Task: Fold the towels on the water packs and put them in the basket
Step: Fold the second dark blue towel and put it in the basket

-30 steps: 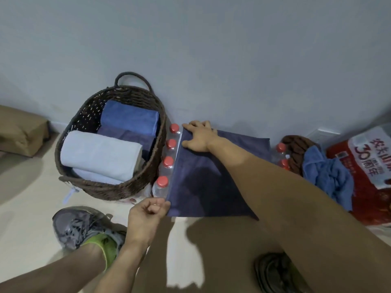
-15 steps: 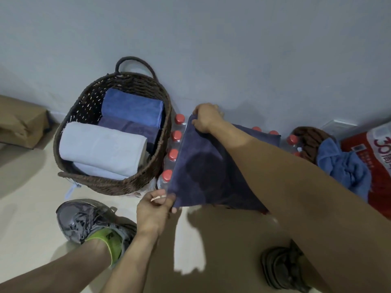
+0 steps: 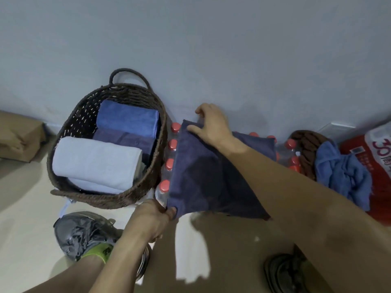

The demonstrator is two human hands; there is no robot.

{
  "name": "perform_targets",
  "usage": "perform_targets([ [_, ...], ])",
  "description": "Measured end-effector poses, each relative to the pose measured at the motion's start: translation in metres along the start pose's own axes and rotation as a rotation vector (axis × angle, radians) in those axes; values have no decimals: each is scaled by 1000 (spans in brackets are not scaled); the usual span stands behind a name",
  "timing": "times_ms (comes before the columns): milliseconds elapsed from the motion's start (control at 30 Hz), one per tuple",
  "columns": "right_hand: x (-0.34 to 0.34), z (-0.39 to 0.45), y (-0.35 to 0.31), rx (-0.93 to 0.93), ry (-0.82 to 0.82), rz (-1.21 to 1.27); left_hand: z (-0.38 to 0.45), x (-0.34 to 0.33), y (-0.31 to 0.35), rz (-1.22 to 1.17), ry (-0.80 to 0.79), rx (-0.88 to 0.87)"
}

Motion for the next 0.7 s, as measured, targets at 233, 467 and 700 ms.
perform_targets([
  [233, 65, -31, 139, -312, 163, -3, 9, 8, 101, 176, 412, -415],
  [467, 75, -47, 204, -620, -36, 36, 81, -4, 156, 325, 464, -732],
  [700, 72, -39, 213, -713, -61, 183, 117, -27, 134, 704, 398, -713],
])
Point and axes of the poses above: each hand's wrist, its own z-axis towards the middle knuckle, its own x-axis out of the back of the hand, y = z × x, the point moved 4 cm from there along z, towards the middle knuckle, and after that the axes turned 11 degrees about -x, right-handed, at the moved point
